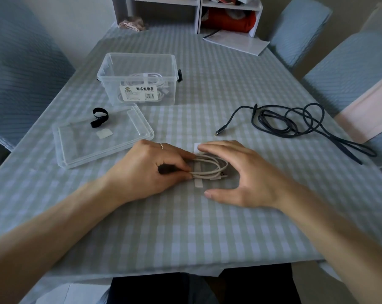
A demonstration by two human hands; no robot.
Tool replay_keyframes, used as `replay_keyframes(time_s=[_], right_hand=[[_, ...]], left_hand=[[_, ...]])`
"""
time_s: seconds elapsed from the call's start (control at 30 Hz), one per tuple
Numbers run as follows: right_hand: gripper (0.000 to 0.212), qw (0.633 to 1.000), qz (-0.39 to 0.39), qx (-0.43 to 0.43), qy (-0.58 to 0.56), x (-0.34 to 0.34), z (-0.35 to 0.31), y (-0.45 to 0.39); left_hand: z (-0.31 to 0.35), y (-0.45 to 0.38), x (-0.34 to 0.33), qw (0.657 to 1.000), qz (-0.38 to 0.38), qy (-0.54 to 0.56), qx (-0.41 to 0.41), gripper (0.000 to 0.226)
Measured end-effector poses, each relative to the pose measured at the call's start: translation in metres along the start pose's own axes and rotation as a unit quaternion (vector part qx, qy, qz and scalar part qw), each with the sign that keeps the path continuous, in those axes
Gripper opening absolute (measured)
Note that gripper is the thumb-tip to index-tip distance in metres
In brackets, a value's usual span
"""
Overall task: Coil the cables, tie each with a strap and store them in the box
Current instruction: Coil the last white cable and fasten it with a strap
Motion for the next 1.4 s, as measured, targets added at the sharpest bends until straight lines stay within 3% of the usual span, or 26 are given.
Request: replay_keyframes(time_s=[0.7, 0.97, 1.13, 1.27, 1.4], right_hand=[[0.047, 0.988, 0.148, -0.04, -0.01, 0.001, -0.01, 0.001], [0.045, 0.993, 0.105, 0.043, 0.043, -0.003, -0.015, 0.014], [0.02, 0.977, 0.171, 0.104, 0.076, -0.006, -0.02, 0.007], [0.006, 0.981, 0.188, 0.036, -0.04, -0.002, -0.02, -0.002], [0.008, 0.981, 0.169, -0.027, -0.092, -0.001, -0.019, -0.012]], left_hand=[[-0.003, 0.004, -0.005, 0.999, -0.012, -0.028, -0.023, 0.022], [-0.002, 0.002, -0.006, 0.999, -0.011, -0.032, -0.031, 0.017], [-0.001, 0.002, -0.006, 0.999, -0.012, -0.028, -0.033, 0.021], [-0.004, 0.005, -0.008, 0.999, -0.004, -0.03, -0.023, 0.015], [0.001, 0.005, -0.007, 1.0, 0.012, -0.024, -0.007, 0.015]])
Point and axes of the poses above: each hand's wrist, its own y-axis away from the middle knuckle, its own x-axis out of the back of the hand, z = x × y, the point moved 3 cm from there along -y, towards the middle knuckle, and after that the axes turned 10 degrees about y, right-handed, at the moved point
